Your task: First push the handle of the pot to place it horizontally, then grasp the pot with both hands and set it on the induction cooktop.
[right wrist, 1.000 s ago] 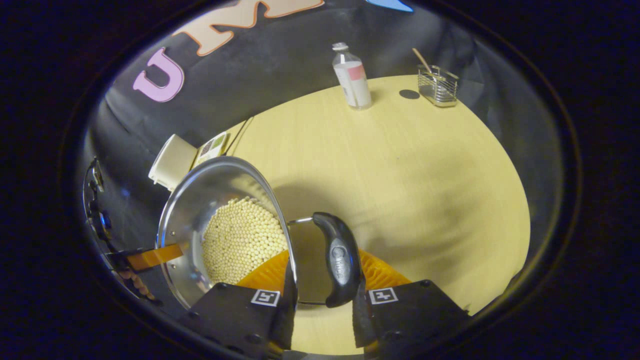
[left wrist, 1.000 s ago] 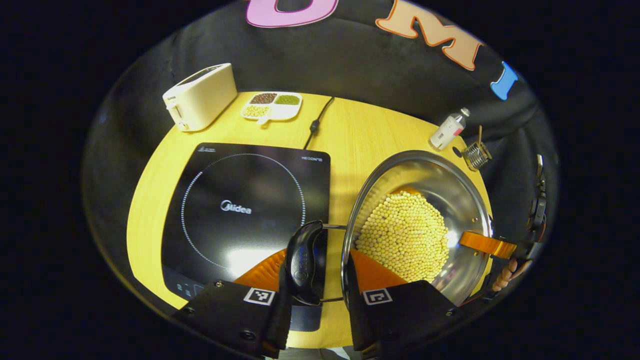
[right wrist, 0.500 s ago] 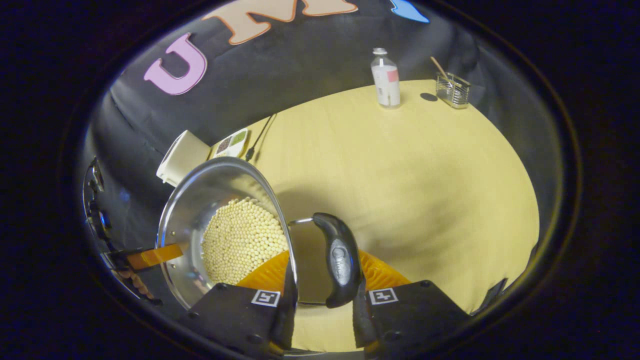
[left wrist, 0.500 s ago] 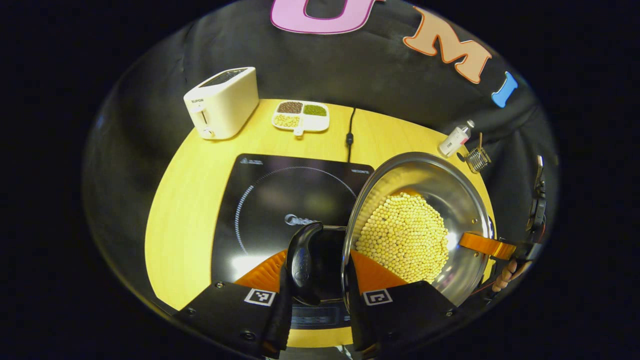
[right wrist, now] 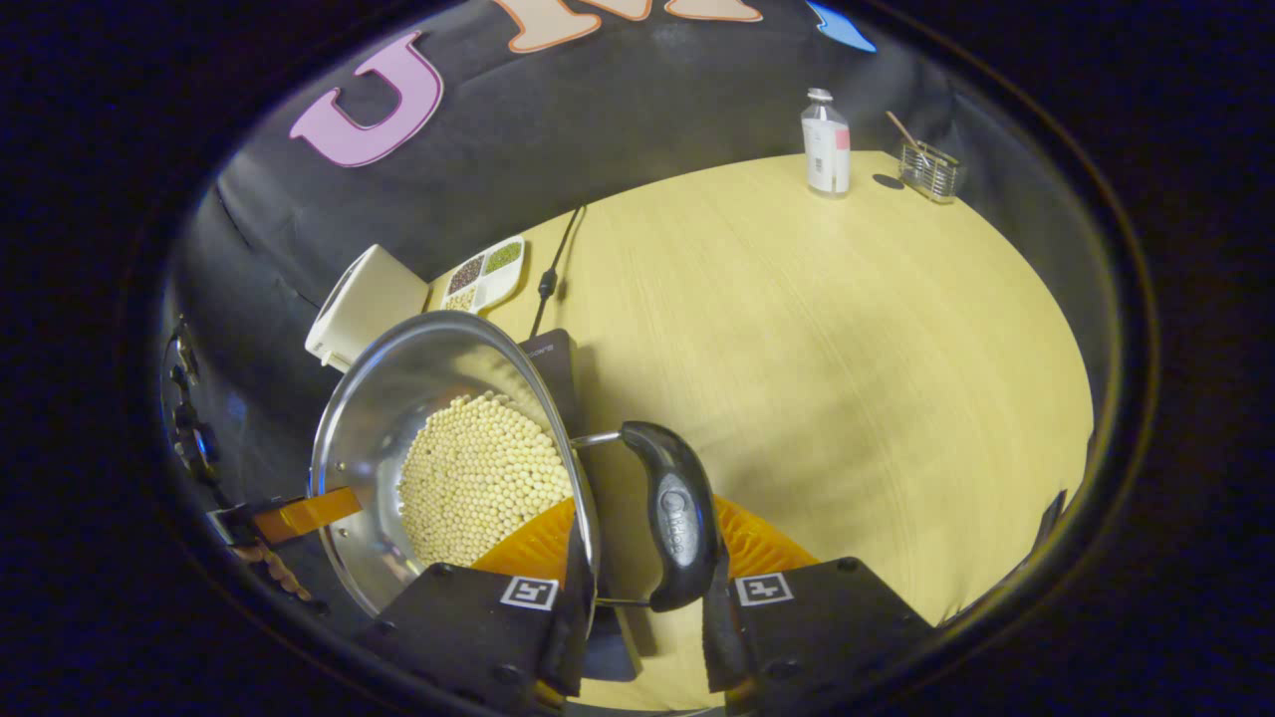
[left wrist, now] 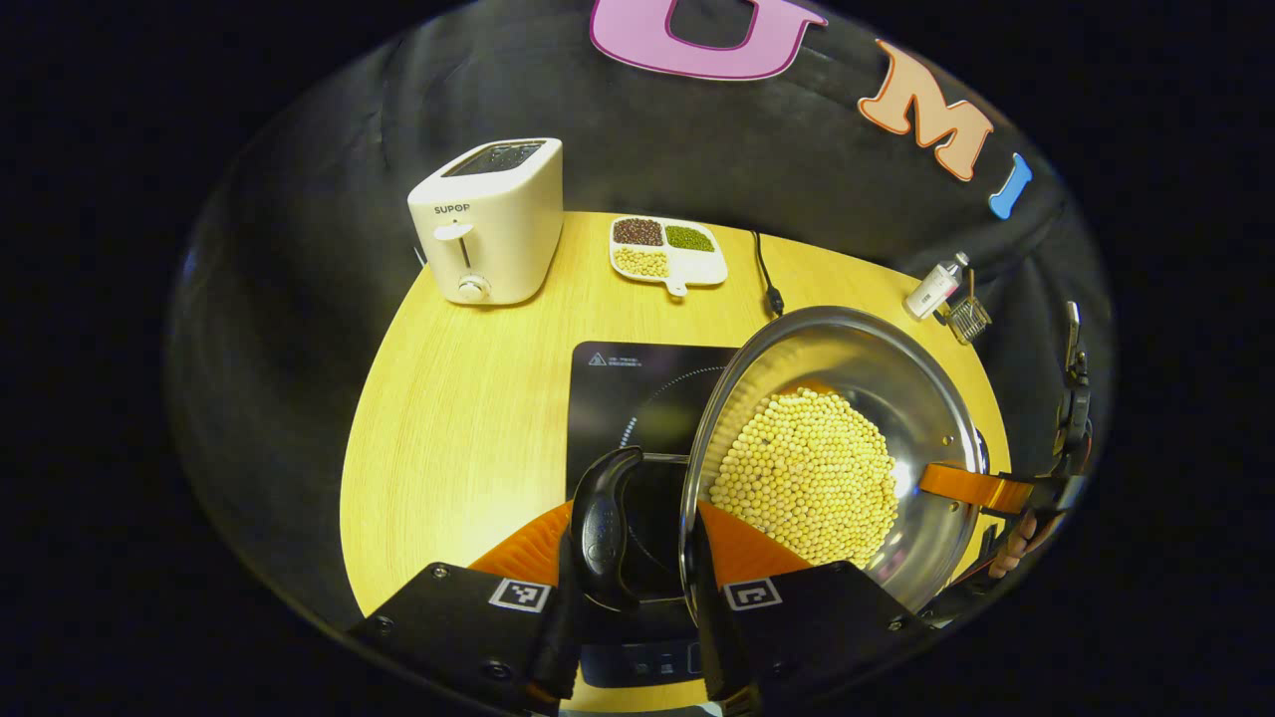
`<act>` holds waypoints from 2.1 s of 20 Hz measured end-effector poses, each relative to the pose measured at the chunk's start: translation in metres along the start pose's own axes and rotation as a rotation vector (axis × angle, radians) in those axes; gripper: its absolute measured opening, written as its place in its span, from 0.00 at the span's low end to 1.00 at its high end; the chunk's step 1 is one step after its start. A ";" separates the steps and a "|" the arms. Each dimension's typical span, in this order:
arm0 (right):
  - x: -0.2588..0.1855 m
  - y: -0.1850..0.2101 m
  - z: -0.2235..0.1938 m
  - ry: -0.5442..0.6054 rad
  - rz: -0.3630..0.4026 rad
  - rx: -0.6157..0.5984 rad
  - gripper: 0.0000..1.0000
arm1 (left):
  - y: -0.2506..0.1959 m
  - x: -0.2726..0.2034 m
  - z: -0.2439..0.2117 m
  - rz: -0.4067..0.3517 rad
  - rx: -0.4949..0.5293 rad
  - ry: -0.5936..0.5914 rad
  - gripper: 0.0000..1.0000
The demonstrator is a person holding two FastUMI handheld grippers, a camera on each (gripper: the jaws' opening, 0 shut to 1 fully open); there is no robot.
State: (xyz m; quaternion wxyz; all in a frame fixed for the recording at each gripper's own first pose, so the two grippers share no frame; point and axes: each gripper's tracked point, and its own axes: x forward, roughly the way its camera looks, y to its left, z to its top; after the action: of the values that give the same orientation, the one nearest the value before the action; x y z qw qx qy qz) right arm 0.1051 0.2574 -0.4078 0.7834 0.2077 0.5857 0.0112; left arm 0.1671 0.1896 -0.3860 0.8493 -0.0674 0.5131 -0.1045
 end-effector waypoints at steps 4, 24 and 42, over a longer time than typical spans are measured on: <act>0.008 0.012 -0.002 0.009 -0.020 0.010 0.43 | 0.013 0.008 0.005 -0.007 0.013 0.004 0.48; 0.023 0.024 0.001 -0.010 -0.043 0.022 0.59 | 0.041 0.024 0.015 0.020 0.108 -0.041 0.64; -0.105 -0.005 0.112 -0.603 0.069 0.188 0.98 | -0.015 -0.095 0.086 0.084 0.086 -0.610 0.87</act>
State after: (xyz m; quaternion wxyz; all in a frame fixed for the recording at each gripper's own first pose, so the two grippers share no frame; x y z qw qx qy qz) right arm 0.1741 0.1904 -0.2882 0.8984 0.2927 0.3180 -0.0784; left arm 0.1984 0.1996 -0.2612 0.9697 -0.0382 0.2319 -0.0660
